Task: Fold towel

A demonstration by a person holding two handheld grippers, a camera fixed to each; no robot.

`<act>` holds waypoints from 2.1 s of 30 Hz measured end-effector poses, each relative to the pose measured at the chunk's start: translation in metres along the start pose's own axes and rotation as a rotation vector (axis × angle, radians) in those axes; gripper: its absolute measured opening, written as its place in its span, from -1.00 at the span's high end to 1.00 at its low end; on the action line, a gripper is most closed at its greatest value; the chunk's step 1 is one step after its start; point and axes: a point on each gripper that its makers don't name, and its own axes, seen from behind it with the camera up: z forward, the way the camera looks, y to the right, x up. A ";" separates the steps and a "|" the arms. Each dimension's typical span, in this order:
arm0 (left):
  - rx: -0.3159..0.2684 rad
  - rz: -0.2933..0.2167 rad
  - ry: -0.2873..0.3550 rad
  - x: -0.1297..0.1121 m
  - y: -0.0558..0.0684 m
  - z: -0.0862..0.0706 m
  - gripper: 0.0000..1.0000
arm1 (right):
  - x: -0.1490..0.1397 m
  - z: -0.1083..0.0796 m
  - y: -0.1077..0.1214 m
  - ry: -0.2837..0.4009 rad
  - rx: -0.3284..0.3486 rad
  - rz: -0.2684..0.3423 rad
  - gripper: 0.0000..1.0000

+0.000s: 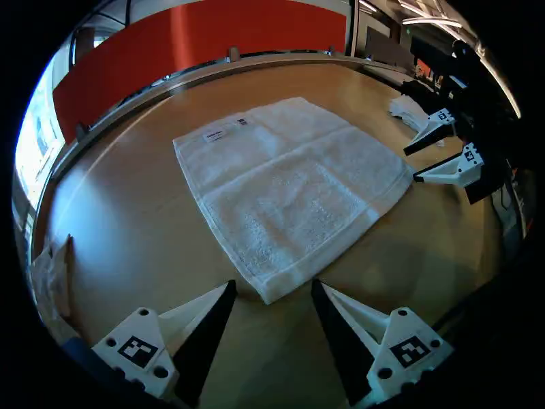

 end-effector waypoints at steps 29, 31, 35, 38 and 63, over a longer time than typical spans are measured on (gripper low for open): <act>0.022 -0.032 -0.015 0.000 0.000 -0.002 0.59 | -0.005 -0.001 -0.004 0.003 0.028 0.041 0.53; 0.027 -0.040 -0.013 -0.001 -0.001 -0.001 0.64 | -0.005 -0.001 -0.005 0.003 0.031 0.042 0.58; 0.032 -0.032 -0.009 0.000 -0.002 0.000 0.69 | -0.004 -0.002 -0.008 0.003 0.036 0.044 0.67; 0.034 -0.034 -0.010 0.000 -0.001 -0.001 0.71 | -0.002 -0.002 -0.009 0.008 0.036 0.044 0.72; 0.029 -0.092 -0.006 0.002 0.002 -0.002 0.74 | -0.002 -0.006 -0.010 -0.023 0.063 0.063 0.80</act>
